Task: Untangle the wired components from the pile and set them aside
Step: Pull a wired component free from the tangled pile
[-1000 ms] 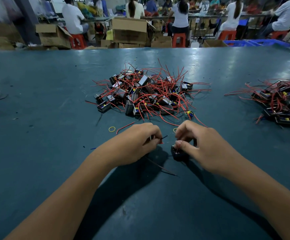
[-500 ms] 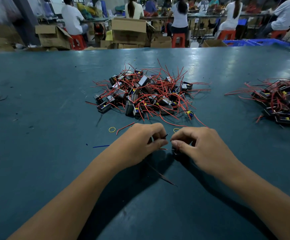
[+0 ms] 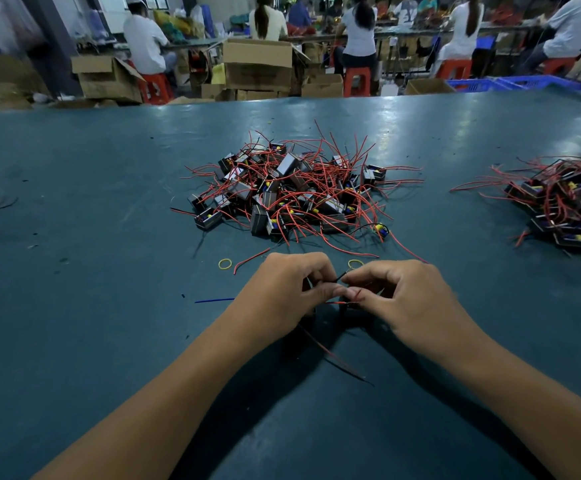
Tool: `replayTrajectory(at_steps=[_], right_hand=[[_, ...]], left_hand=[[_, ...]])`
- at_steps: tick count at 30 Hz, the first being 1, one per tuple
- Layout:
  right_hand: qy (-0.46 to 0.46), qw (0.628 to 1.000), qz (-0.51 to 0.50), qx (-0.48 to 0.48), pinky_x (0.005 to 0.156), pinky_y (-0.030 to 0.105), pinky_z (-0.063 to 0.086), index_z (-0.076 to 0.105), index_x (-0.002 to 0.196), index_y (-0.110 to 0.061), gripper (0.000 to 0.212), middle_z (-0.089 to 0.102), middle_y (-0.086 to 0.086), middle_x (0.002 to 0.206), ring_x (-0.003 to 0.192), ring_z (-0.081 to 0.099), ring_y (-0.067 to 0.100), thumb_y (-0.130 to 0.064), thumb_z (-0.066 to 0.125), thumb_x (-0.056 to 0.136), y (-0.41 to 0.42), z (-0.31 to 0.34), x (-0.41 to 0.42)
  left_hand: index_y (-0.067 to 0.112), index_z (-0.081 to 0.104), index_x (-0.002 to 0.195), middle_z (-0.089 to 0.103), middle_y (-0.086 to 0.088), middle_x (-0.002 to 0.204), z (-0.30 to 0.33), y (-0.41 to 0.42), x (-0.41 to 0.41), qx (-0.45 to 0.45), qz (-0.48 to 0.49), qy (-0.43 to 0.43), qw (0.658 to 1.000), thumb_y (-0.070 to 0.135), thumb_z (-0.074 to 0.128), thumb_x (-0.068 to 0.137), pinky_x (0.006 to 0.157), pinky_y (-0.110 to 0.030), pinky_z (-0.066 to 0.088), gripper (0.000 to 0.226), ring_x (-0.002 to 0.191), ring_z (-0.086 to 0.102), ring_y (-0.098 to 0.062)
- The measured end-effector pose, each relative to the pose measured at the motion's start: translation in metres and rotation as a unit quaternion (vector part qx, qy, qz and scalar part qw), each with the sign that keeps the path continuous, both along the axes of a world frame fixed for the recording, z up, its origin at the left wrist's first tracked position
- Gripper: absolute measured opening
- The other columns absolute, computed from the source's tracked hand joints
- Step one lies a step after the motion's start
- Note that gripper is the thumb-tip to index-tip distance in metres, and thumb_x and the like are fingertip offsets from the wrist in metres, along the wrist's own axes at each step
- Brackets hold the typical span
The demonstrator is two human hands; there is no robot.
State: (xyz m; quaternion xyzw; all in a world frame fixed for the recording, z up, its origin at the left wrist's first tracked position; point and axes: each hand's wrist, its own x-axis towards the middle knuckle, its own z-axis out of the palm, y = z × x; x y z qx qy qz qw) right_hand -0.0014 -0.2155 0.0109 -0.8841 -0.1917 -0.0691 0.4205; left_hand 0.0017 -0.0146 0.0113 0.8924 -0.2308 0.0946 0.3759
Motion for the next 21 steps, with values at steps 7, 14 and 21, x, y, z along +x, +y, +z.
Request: replayTrajectory(at_steps=[7,14,21], right_hand=[[0.014,0.999,-0.026,0.025,0.07,0.004,0.045,0.079,0.1,-0.022,0.017,0.074,-0.018,0.083,0.078,0.066,-0.011,-0.02,0.08,0.083,0.004,-0.002,-0.004],[0.004,0.997,-0.075,0.021,0.063,0.011,0.047,0.076,0.084,-0.024,0.007,0.071,-0.015,0.068,0.067,0.065,-0.005,-0.018,0.079,0.083,0.012,-0.003,-0.011],[-0.031,0.997,-0.067,-0.032,0.07,0.015,0.038,0.069,0.083,-0.025,0.007,0.066,-0.013,0.08,0.078,0.056,0.004,-0.02,0.07,0.088,0.017,-0.006,-0.012]], left_hand=[[0.022,0.068,0.081,0.061,0.012,0.064,0.001,-0.002,-0.001,-0.005,0.011,-0.001,1.0,0.031,0.076,0.087,0.052,-0.024,0.045,0.013,0.054,0.053,-0.005],[0.02,0.07,0.082,0.062,0.014,0.065,0.001,-0.004,-0.001,0.005,0.031,-0.015,0.999,0.026,0.074,0.089,0.053,-0.016,0.041,0.01,0.058,0.056,-0.006],[0.015,0.07,0.087,0.06,0.016,0.065,0.006,-0.002,-0.005,0.016,0.032,-0.019,0.999,0.018,0.066,0.095,0.056,-0.012,0.041,0.009,0.062,0.058,-0.002]])
